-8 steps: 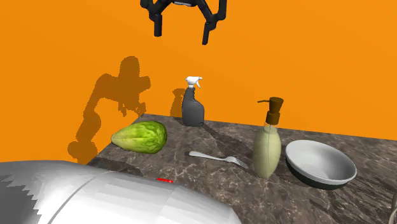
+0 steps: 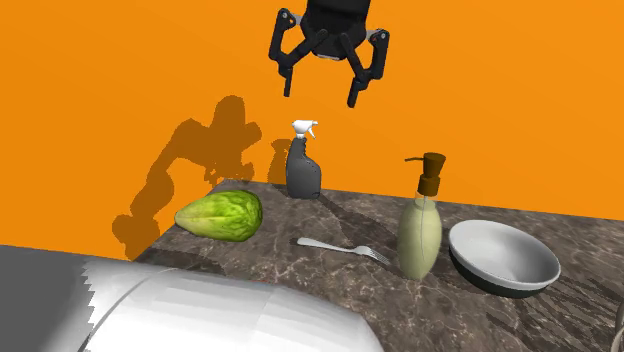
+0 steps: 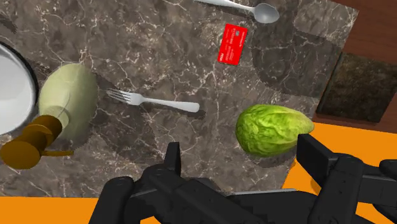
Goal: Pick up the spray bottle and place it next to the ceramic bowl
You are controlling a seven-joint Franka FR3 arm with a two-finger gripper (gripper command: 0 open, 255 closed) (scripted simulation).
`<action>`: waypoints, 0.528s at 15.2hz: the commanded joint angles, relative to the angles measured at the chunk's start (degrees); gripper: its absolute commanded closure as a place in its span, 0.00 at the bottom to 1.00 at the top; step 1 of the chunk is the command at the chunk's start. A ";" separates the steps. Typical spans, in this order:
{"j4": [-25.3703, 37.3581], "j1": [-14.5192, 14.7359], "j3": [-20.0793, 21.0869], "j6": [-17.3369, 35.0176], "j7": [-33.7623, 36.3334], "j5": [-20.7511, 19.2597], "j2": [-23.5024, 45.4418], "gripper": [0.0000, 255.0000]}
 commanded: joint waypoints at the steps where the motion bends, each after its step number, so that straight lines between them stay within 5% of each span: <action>1: -1.15 1.38 -2.77 4.03 -6.24 -0.09 2.31 0.00; 8: 0.61 8.07 -12.40 15.66 -28.14 3.66 15.49 0.00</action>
